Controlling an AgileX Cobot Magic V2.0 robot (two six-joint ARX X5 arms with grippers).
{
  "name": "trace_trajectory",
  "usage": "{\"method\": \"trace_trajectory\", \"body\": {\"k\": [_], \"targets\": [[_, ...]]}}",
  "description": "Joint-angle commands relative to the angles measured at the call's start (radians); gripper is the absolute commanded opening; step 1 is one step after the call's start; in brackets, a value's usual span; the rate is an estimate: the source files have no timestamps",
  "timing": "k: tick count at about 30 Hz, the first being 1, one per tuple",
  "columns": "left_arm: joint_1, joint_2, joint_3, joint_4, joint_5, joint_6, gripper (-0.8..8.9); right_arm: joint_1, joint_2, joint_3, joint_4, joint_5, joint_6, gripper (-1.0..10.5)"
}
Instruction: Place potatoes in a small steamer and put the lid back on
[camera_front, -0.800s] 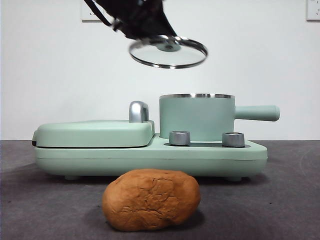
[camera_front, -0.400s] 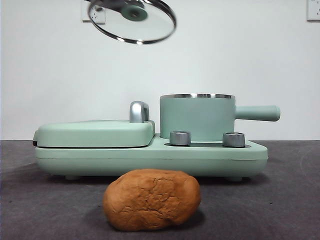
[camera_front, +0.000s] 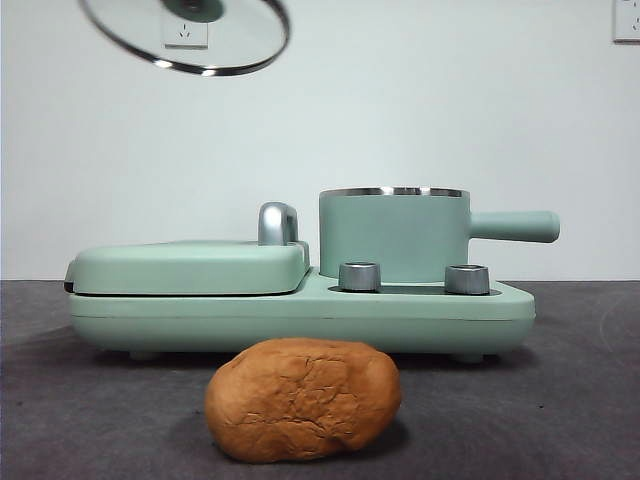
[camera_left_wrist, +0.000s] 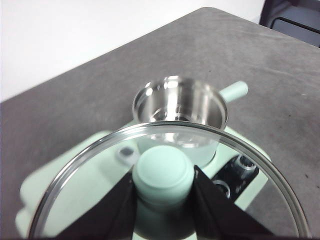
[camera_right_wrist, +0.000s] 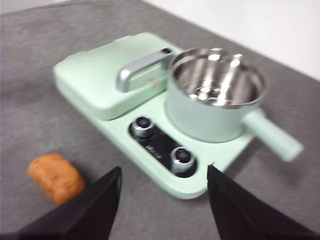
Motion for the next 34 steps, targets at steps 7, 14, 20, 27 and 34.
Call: {"method": "trace_trajectory", "body": {"k": [7,14,20,27,34], "targets": [[-0.005,-0.238,-0.179,0.019,-0.087,-0.122,0.14,0.213,0.152,0.018,-0.034,-0.010,-0.104,2.7],[-0.005,-0.320,-0.187,-0.099,-0.154,-0.130,0.15,0.410,0.314,0.018,-0.020,0.008,-0.143,2.7],[-0.005,-0.324,-0.187,-0.129,-0.164,-0.130,0.14,0.534,0.438,0.018,0.071,0.009,-0.143,2.7],[-0.004,-0.318,-0.187,-0.136,-0.166,-0.156,0.15,0.616,0.587,0.018,0.170,0.074,-0.164,2.7],[-0.003,-0.318,-0.187,-0.135,-0.166,-0.155,0.14,0.649,0.742,0.018,0.254,0.183,-0.193,3.2]]}}
